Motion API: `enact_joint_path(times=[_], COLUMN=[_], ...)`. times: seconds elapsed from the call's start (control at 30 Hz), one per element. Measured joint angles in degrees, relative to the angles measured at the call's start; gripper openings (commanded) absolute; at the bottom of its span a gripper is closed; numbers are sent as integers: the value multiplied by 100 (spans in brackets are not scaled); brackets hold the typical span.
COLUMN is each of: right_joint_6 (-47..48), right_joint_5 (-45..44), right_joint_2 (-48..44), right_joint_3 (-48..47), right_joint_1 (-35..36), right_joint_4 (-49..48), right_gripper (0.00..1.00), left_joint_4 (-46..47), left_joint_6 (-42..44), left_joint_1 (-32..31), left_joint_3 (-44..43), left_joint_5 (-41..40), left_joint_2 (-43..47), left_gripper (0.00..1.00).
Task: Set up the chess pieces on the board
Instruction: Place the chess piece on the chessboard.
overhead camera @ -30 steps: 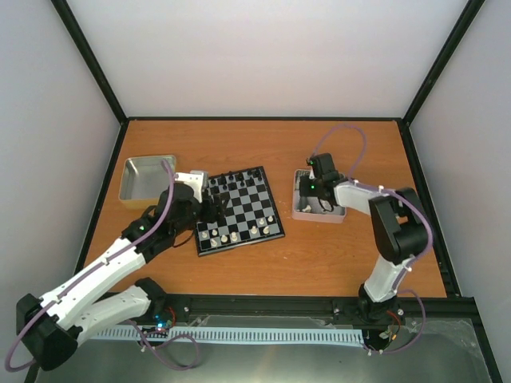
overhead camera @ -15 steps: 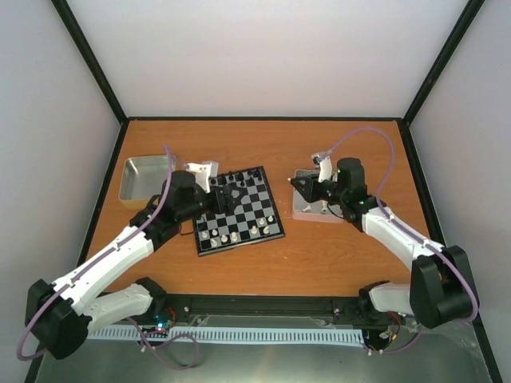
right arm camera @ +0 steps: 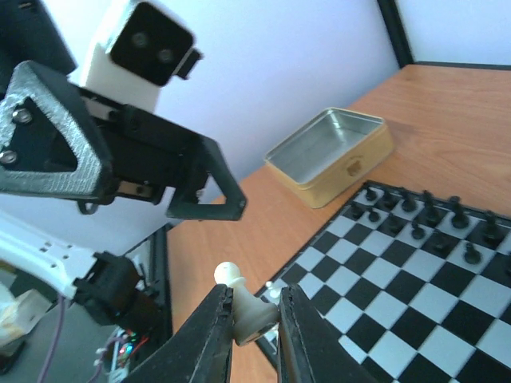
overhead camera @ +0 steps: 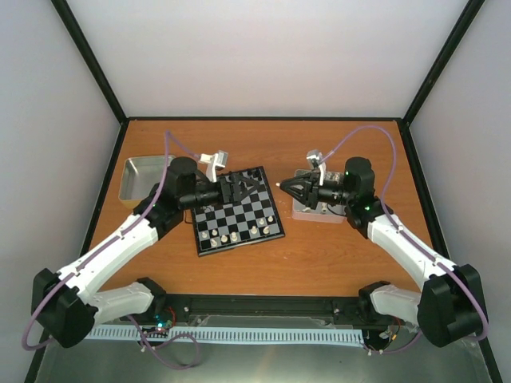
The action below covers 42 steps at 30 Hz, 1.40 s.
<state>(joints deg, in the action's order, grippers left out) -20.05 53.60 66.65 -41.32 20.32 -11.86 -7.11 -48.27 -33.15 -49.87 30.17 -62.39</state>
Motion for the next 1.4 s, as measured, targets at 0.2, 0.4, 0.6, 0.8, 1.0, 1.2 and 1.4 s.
enact_joint_path(times=[0.2,0.4,0.6,0.8,1.0,1.2,1.4], right_joint_6=[-13,101,190,219,267,269,267], right_joint_5=[514,579,522,507,511,514,509], right_joint_2=[11,146,520,586,586,586,586], right_joint_3=[-50,-254,-525,-557,-560,-564,-568], right_joint_1=[127,341,551,601,640,671,675], right_joint_4=[-103,-50,13,17,61,70,50], right_gripper=[17,17,17,16,16,16,16], left_joint_4=[98,439,734,835,892,918,927], left_joint_6=[-400,-780,-953,-973,-999,-1029,-1038], left_joint_1=[0,0,0,0,0,0,4], left_joint_3=[-131,-131,-131,-122,-120,-90,-48], left_joint_5=[535,1069,1419,1445,1438,1414,1399], left_joint_2=[-210,-398,-533,-533,-568,-612,-629], left_gripper=[86,58,36,34,26,16,2])
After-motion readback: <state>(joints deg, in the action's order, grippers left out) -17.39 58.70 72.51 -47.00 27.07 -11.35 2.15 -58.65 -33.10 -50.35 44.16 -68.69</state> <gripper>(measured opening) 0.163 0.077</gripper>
